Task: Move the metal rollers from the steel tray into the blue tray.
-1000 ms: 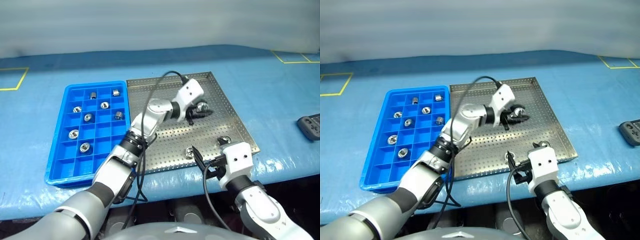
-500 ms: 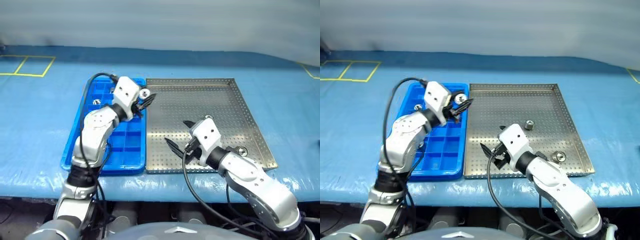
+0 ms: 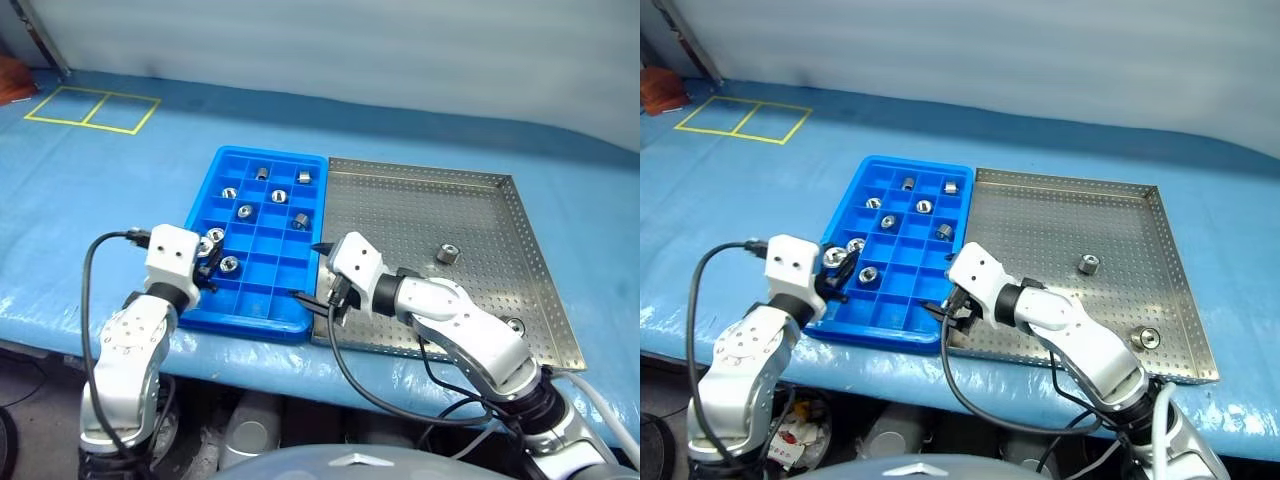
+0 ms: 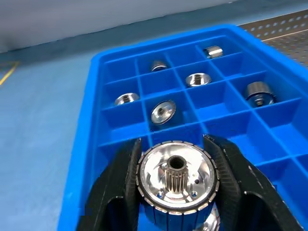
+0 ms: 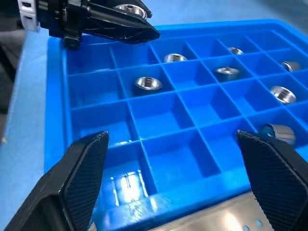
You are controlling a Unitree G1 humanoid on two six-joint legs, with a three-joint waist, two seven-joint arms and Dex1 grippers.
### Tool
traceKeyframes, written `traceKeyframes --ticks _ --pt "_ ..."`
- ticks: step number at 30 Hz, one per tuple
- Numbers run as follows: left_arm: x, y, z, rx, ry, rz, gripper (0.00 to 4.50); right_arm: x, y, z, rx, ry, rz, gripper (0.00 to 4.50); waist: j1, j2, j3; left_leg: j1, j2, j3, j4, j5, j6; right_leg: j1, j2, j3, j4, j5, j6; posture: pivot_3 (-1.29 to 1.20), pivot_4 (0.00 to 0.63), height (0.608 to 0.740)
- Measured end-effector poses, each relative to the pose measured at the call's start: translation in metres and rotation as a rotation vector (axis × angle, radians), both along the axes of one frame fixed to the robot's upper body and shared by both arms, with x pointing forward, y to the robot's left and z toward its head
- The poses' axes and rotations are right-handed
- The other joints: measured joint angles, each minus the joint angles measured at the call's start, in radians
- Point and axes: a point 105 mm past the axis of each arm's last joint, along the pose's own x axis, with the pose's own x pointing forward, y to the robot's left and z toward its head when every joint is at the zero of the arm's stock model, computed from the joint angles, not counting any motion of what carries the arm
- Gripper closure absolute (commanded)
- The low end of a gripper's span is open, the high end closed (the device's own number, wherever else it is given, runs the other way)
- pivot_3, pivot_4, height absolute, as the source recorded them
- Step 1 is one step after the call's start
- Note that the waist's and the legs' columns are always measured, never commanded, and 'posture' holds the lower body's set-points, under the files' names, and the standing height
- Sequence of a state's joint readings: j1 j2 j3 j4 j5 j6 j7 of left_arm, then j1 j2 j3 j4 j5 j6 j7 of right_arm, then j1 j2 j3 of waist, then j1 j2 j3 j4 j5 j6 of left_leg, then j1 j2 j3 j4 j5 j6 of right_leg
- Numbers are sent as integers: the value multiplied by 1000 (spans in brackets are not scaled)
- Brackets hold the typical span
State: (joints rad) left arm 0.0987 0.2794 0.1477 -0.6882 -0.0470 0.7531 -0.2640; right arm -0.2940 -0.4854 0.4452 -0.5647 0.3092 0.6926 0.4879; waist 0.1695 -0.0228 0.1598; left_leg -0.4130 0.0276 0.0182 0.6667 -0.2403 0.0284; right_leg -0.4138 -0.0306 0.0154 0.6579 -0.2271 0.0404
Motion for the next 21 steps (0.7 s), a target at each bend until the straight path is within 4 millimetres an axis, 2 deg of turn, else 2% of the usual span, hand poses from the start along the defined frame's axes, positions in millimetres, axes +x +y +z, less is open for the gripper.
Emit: traceKeyframes --ticks 4,11,17,21 --pt "-9 7 -8 3 31 43 2783 -2 6 -2 8 10 34 0 42 0 0 0 0 0 0 0 0 0 0 -1 0 -1 0 476 150 740" --pt "-10 6 -11 -5 46 48 2783 -3 13 -3 21 15 54 0 109 0 0 -1 0 1 0 0 -1 -2 -1 -2 0 -3 1 455 150 740" --pt "-4 -9 -6 -40 26 -10 2783 -3 11 -6 19 17 25 0 153 0 0 -3 0 1 -1 -1 -2 -3 -1 -3 -1 -3 1 433 150 740" --pt "-1 -16 -5 -51 29 -41 2783 -2 7 -4 35 16 -7 0 165 0 0 -3 0 2 -1 -1 -2 -4 -1 -3 -1 -3 1 404 150 740"
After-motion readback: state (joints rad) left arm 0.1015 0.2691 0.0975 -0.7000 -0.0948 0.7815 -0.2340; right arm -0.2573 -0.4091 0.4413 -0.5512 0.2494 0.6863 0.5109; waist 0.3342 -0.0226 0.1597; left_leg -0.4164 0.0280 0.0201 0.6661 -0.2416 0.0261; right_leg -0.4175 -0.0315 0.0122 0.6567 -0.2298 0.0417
